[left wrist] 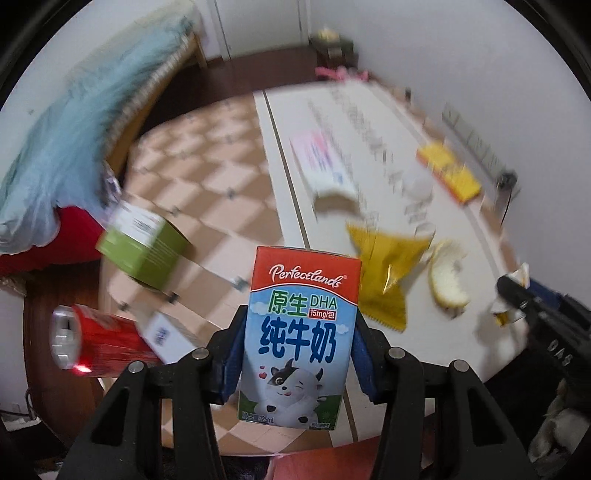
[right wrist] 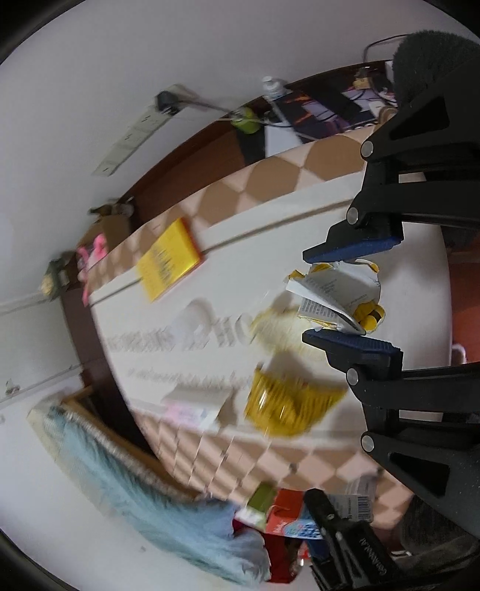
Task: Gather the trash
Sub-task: 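Carry the milk carton and paper to the bin and release both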
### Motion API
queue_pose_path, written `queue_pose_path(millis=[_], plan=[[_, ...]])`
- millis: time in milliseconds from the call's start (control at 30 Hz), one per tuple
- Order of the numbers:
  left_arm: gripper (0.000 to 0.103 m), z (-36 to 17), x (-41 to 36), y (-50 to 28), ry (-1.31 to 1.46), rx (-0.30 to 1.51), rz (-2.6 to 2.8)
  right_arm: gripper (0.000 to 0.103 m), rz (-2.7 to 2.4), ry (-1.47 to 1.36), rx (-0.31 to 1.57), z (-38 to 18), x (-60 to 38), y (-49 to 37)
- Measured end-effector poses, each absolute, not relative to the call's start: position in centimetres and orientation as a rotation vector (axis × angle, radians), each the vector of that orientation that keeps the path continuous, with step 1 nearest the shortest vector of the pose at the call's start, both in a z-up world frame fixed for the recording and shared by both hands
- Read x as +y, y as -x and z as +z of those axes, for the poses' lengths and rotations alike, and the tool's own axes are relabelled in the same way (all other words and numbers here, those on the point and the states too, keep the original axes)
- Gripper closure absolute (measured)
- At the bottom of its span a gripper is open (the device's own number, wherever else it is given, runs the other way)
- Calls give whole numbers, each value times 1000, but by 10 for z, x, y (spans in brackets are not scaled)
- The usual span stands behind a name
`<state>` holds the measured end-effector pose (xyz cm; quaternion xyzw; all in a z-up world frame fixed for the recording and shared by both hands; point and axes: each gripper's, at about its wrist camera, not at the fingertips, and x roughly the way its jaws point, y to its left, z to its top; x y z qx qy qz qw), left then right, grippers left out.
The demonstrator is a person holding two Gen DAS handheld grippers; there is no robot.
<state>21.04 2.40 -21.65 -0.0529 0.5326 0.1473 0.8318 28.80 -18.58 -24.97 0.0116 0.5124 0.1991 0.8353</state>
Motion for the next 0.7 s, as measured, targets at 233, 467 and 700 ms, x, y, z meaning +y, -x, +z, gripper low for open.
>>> queue_pose_path(millis=[233, 467, 700], plan=[[56, -122, 68, -174, 156, 934, 395, 65, 616, -38, 982, -174, -130, -264], [56, -67, 144, -103, 203, 829, 542, 65, 882, -33, 917, -121, -19, -208], [56, -85, 255, -31, 338, 837, 729, 65, 1079, 21, 957, -127, 113, -141]])
